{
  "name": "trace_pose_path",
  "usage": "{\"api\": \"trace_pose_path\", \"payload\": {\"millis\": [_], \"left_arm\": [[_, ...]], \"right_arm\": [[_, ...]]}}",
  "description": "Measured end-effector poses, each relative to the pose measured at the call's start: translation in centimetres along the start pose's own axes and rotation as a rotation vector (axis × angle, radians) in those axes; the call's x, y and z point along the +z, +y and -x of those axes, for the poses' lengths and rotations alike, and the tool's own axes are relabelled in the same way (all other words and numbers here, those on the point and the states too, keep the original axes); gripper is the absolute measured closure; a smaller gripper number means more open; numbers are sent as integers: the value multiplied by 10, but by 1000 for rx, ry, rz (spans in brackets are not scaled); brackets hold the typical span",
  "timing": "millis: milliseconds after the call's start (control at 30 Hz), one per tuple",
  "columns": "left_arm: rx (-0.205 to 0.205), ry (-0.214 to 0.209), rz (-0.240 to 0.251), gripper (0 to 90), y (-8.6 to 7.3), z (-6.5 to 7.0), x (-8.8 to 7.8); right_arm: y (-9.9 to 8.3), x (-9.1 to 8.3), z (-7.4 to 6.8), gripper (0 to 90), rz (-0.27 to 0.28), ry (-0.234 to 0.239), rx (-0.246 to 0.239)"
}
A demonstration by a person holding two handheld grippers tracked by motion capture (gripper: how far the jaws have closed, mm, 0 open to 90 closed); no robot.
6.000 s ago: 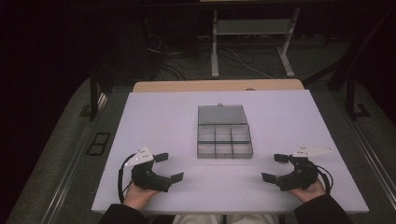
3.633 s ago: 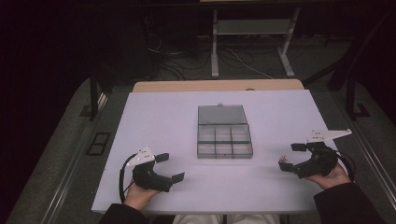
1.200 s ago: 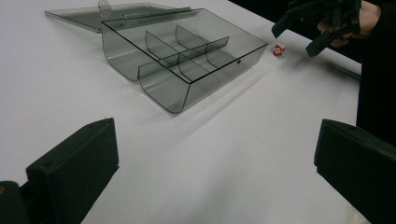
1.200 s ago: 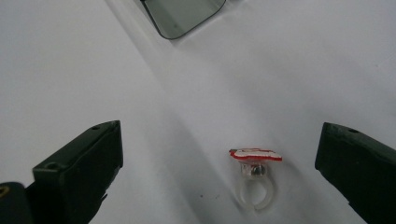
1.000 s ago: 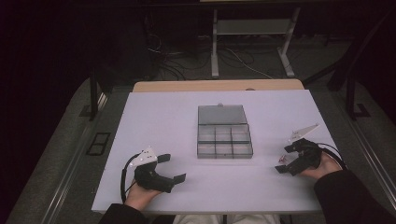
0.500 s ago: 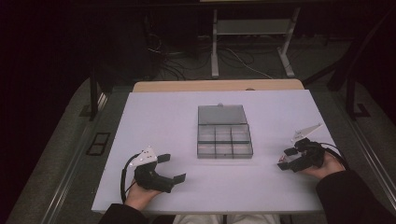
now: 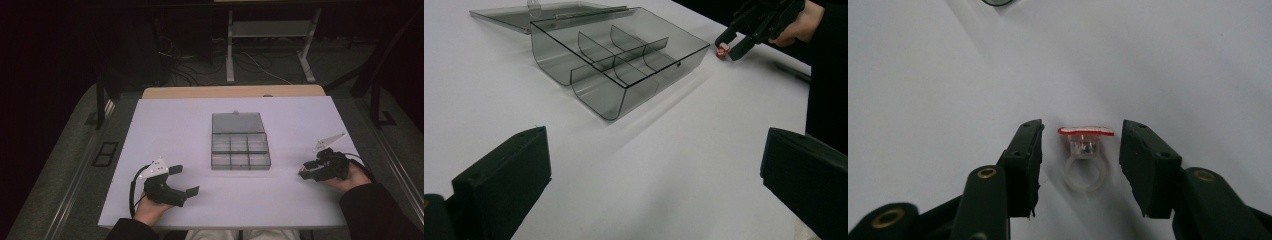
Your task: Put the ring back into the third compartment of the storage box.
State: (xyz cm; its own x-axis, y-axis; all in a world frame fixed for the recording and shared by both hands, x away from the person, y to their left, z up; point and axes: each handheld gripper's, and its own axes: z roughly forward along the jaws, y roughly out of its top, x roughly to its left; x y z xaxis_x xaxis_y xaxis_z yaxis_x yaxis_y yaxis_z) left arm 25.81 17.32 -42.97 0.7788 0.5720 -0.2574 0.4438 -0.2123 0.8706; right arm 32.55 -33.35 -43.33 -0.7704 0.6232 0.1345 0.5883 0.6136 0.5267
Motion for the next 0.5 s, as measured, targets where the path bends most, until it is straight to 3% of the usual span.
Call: {"api": "trace_pose_path", "payload": {"millis": [233, 500], "left_arm": [[0, -3, 3, 0, 0, 0, 0], [0, -3, 3, 0, 0, 0, 0]], "right_arm": [[0, 1, -2, 643, -8, -6, -15], [0, 1, -1, 685, -16, 4, -8]]}}
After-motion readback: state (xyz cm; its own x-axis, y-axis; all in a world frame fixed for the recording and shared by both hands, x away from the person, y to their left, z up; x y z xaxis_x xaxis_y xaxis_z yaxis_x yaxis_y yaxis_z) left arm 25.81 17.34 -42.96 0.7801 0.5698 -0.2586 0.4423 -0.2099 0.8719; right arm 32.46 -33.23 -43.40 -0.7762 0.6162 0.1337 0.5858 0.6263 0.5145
